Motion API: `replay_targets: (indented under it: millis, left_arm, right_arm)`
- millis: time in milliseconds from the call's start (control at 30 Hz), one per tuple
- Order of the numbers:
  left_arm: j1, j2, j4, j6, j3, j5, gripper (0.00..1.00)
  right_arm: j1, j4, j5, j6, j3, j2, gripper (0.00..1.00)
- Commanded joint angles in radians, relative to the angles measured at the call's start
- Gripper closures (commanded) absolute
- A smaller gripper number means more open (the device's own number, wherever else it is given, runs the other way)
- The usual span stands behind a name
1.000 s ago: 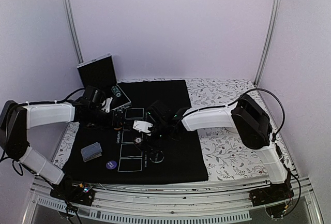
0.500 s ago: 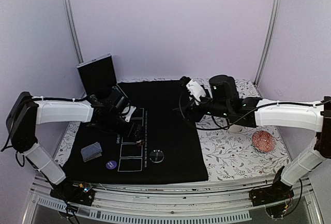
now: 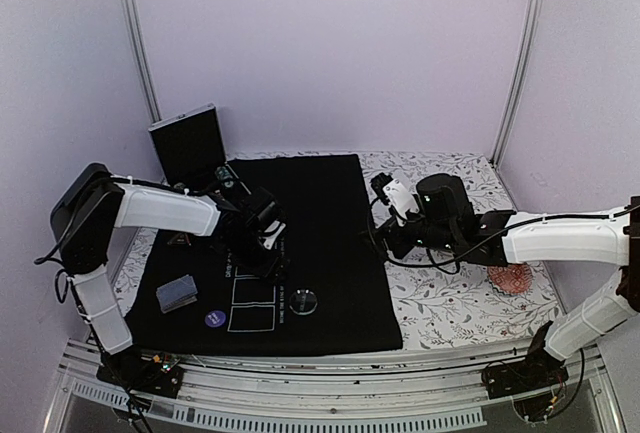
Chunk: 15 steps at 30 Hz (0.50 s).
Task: Distribute texas hold em gaming equipment
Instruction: Move the poker chips pile to the big blind area.
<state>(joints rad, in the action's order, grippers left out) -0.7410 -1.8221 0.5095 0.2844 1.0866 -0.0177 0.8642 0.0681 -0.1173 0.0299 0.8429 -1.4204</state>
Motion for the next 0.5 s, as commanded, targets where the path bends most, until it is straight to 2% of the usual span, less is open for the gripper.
replay_targets:
  millis: [0,467]
  left_arm:
    - [-0.043,-0.034,0.054,-0.013,0.029,-0.037,0.21]
    - [-0.089,-0.092,0.104,-0.037,0.065,-0.082,0.44]
  right_arm:
    - [0.003,0.015,0.011,-0.025,-0.015,0.011,0.01]
    - [0.004,0.011,0.004,-0.022,-0.024,0.016,0.01]
